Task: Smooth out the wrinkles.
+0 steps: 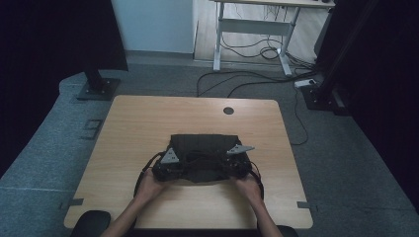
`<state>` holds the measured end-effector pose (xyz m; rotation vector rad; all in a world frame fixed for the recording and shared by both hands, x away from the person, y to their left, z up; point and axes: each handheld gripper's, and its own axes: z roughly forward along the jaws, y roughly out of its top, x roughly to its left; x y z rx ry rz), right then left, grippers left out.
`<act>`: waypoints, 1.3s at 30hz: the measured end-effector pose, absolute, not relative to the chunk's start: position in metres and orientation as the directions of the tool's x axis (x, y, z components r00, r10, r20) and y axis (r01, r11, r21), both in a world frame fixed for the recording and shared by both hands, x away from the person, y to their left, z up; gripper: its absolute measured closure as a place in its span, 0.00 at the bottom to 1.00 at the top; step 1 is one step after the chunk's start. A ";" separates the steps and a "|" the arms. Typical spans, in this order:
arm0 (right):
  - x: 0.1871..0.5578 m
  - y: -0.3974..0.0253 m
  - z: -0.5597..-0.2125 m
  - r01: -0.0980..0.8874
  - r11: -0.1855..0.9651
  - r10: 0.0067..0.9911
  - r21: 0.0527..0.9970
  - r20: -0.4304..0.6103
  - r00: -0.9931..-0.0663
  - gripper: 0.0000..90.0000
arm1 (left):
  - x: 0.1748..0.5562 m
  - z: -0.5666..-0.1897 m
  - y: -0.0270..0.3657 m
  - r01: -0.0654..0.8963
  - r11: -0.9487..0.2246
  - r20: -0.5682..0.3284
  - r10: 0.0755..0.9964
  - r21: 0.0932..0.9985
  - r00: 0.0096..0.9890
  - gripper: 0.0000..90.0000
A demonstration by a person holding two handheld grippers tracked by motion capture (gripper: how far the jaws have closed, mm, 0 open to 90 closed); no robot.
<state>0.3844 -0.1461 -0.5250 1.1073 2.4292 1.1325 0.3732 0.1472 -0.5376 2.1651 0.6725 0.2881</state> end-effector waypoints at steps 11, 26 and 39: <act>0.372 -0.175 -0.513 0.553 0.432 0.703 0.713 0.118 -0.702 0.41 | 0.362 -0.519 0.162 0.395 -0.525 -0.096 0.507 0.754 0.857 0.39; 0.372 -0.205 -0.486 0.553 0.276 0.764 0.786 0.169 -0.622 0.32 | 0.378 -0.478 0.177 0.403 -0.429 -0.061 0.619 0.808 0.783 0.30; 0.387 -0.143 -0.498 0.549 0.331 0.767 0.768 0.120 -0.631 0.23 | 0.389 -0.495 0.139 0.426 -0.483 -0.033 0.632 0.765 0.775 0.16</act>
